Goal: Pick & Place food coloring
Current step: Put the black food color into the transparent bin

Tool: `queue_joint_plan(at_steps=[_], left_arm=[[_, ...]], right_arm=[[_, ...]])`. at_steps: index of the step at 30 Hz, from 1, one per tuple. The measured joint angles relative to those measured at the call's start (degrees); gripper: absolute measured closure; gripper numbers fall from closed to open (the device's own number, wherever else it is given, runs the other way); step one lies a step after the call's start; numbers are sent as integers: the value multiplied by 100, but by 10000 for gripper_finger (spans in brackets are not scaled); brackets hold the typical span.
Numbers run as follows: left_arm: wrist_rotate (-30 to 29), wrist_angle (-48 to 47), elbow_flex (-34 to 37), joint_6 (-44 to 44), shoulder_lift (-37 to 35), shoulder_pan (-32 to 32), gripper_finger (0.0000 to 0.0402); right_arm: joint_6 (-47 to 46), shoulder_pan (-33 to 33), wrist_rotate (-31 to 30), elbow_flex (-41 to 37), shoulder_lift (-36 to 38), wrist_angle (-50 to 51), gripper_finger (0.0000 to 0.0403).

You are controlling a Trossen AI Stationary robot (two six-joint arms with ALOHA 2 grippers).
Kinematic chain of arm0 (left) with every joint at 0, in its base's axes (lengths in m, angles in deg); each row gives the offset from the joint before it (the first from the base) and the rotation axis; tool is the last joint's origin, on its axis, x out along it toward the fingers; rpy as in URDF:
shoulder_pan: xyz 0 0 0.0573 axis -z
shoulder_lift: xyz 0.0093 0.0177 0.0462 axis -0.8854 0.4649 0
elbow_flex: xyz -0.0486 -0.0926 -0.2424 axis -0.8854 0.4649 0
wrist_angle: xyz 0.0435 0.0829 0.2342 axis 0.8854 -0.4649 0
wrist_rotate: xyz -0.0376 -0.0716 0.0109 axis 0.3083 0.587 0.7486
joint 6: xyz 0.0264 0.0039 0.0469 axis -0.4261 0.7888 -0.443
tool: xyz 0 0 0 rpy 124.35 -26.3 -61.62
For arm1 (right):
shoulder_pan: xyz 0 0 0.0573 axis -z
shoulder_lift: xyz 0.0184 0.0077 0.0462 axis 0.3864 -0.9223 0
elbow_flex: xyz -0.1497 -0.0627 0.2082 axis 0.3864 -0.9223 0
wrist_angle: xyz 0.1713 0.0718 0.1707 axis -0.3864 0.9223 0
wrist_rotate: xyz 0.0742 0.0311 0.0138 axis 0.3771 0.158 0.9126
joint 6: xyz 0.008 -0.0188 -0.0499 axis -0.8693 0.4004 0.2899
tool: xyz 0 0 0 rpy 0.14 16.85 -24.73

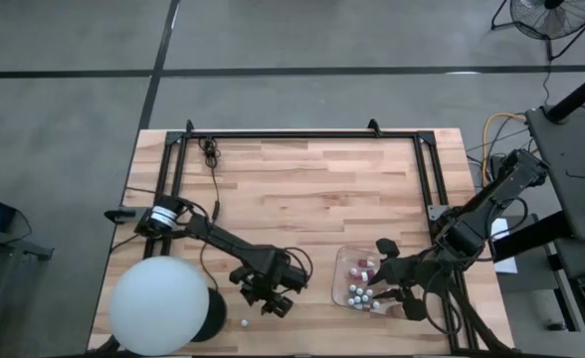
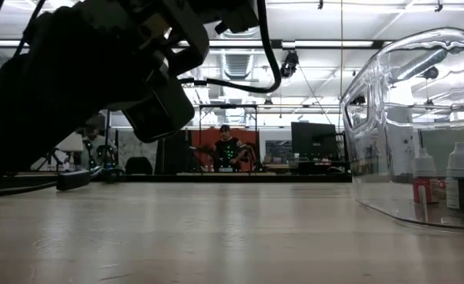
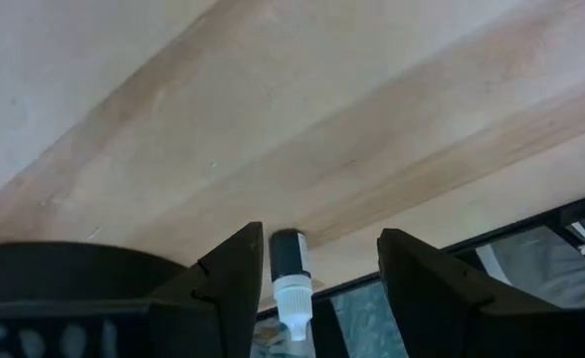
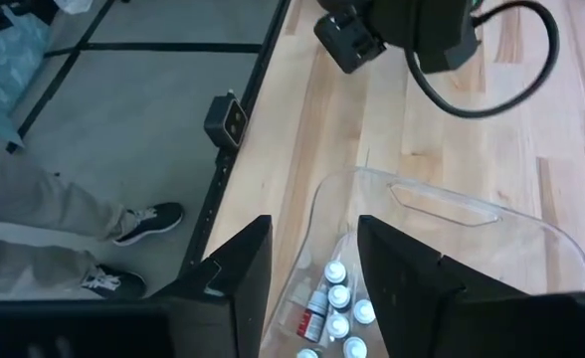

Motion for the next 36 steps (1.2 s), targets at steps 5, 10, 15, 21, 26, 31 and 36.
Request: queue_joint_plan(at_steps=[5,10,15,21,26,31,36], left_arm=[[-100,5,0,199,-13,54,230],[-123,24,0,241,-13,60,230],[-139,32,0,241,-13,58,230],[-121,46,0,221,-15,56,230],[-115,48,0,199,-20,56,230],[-115,43,0,43,-24,54,230],[-109,-21,0,42,57,80,230]], right_arm=[[-1,0,6,-61,0,-162,268],[26,0,7,-61,0,-276,266],[30,0,2,-61,0,-276,261],[49,0,-3,-61,0,-274,269],[50,0,-6,-61,0,-274,273],[50,0,-6,-61,0,-274,270],[50,0,-8,-61,0,-274,266]])
